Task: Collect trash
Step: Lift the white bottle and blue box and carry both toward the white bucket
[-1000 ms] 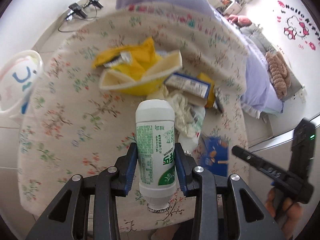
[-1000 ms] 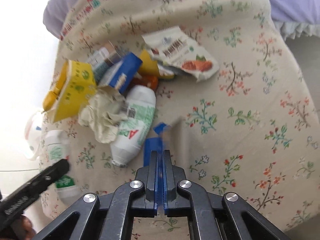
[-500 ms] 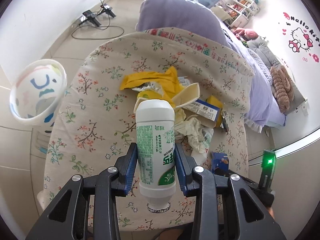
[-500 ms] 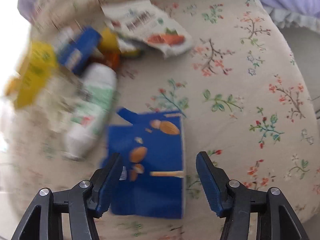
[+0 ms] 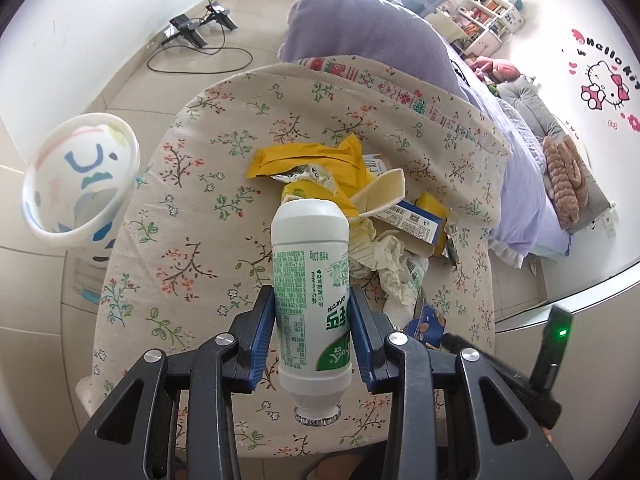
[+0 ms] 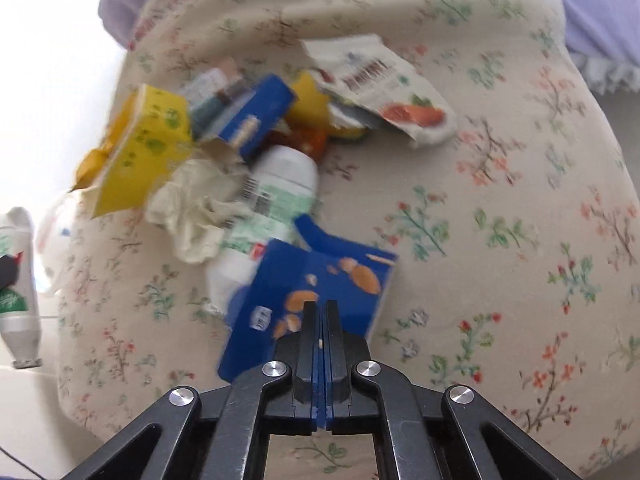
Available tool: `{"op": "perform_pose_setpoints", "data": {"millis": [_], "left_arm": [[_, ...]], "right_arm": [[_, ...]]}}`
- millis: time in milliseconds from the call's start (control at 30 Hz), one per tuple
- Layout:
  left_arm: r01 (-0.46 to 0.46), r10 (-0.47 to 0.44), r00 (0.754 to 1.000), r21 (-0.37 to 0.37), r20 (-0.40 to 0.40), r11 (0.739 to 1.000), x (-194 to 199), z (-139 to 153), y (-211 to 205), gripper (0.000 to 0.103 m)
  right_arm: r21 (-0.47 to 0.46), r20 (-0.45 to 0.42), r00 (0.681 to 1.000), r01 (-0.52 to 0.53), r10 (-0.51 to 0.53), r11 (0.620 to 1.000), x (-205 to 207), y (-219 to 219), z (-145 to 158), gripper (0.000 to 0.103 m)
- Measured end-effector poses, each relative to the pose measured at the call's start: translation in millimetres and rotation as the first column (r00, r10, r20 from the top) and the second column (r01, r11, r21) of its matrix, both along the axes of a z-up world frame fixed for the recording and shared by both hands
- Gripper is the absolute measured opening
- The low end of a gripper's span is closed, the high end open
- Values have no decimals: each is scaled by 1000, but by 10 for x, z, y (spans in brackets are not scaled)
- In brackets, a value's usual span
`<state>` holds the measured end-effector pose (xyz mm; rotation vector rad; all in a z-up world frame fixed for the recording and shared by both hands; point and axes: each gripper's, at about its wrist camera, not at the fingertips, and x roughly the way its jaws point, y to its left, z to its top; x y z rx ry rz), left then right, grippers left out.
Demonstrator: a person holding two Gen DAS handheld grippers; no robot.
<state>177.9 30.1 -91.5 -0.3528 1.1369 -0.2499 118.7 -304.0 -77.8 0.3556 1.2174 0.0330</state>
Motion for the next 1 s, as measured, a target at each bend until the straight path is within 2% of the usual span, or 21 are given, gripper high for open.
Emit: {"op": "perform_pose_setpoints", "data": {"millis": [67,100,167,233,300,367,433,533,567,700,867,1000], "left_arm": [[-2,2,1000,-2,-1,1000,2,5,0,39],[-1,1,1000,-4,-4,1000,4,3,-6,39],[4,-4,1000,-8,-7,1000,6,-2,-22,39],[8,-8,1000,-7,-9,1000,3,-8,-32,39],[7,-7,1000,-10,-15,1000,0,-14,-24,39],[3,-3,1000,-14,-16,1000,0,-7,-11,39],[0,0,1000,-11,-14,1000,9,-5,-4,39],[3,-3,1000,-9,-17,1000,18,-12,-13,39],[6,-6,1000,-10,-17,1000,15,-10,-18,39],[9,-9,1000,-12,-7,1000,-3,32,33,39],[-40,41,999,-21,17,999,71,173,311,39],[-97,98,994,-12,39,995,220,321,689,39]], "right_arm": [[2,-29,998,49,-49,999,-1,-71,-129,59],[37,-36,996,77,-76,996,-58,-42,-186,64],[157,-54,993,113,-106,981,-66,-29,-279,65],[223,-60,991,132,-122,966,-77,-6,-339,65],[248,-36,989,149,-145,957,-98,49,-384,62],[264,-15,988,152,-153,952,-91,90,-412,31],[287,-10,987,157,-161,945,-39,104,-403,23],[347,8,988,140,-153,927,-6,72,-398,23],[360,13,989,130,-144,924,23,98,-406,20],[315,47,992,94,-115,945,118,207,-368,3],[263,135,983,86,-125,961,98,206,53,0],[266,211,970,59,-117,962,106,270,343,0]]}}
